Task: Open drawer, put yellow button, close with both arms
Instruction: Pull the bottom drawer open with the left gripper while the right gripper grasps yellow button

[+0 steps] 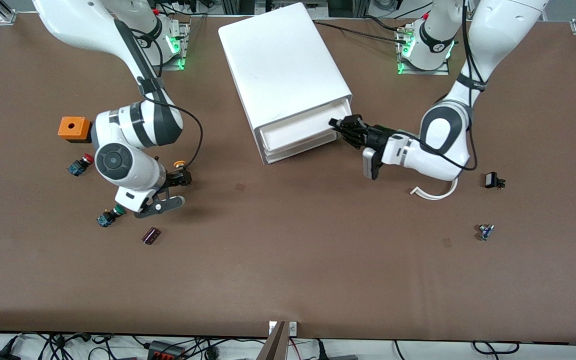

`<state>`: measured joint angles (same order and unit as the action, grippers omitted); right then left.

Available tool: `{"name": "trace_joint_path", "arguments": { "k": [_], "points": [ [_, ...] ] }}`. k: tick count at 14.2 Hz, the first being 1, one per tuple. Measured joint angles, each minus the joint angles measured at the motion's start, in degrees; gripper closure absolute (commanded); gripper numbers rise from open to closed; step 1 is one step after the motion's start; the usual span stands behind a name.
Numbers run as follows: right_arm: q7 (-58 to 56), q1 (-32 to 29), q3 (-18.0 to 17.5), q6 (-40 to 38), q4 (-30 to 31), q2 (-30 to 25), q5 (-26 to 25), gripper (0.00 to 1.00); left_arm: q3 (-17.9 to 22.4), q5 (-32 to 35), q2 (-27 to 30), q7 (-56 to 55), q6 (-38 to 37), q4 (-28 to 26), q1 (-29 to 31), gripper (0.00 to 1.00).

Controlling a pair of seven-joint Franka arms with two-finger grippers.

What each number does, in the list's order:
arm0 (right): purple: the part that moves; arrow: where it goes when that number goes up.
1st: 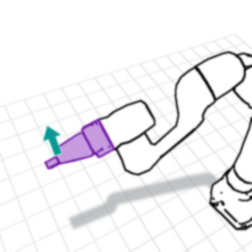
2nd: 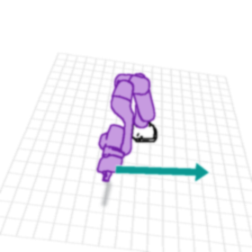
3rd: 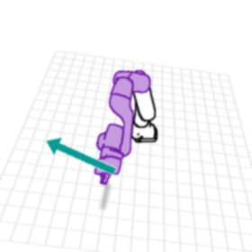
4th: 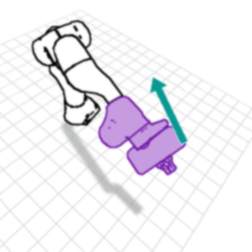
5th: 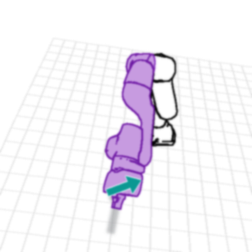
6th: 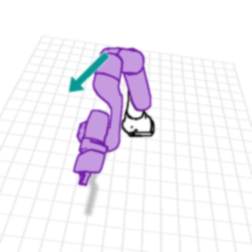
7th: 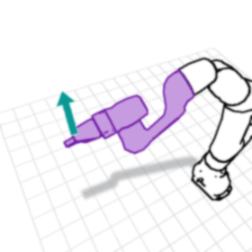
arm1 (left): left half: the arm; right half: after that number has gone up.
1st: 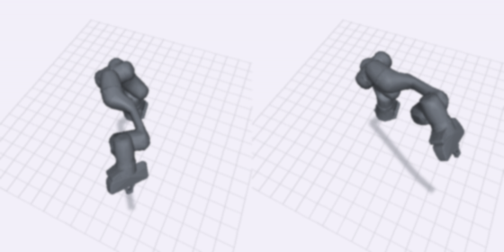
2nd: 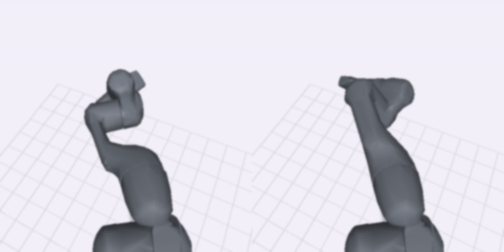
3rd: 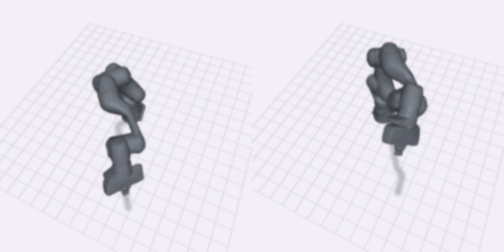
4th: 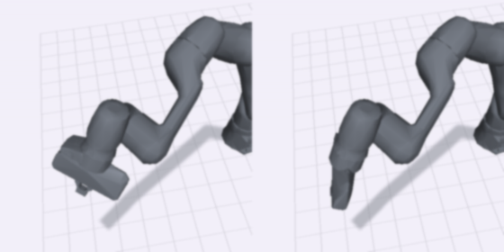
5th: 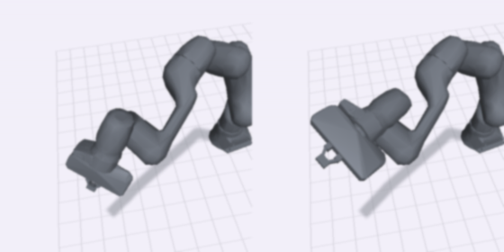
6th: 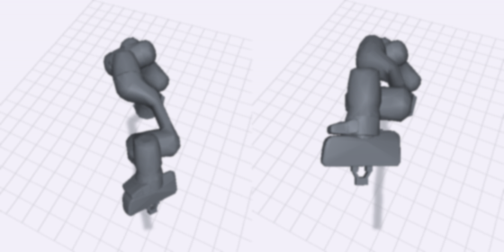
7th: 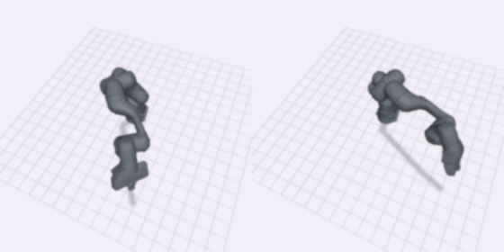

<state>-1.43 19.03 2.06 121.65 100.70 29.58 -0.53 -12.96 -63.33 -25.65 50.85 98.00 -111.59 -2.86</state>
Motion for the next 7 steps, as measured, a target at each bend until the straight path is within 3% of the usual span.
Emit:
{"name": "trace_joint_path", "arguments": {
  "k": [7],
  "points": [
    [0.00,0.03,-1.02,4.90,7.04,1.19,0.50,0.00,0.95,3.21,-7.96,-0.04,-1.09,12.00,3.79,0.92]
  ]
}}
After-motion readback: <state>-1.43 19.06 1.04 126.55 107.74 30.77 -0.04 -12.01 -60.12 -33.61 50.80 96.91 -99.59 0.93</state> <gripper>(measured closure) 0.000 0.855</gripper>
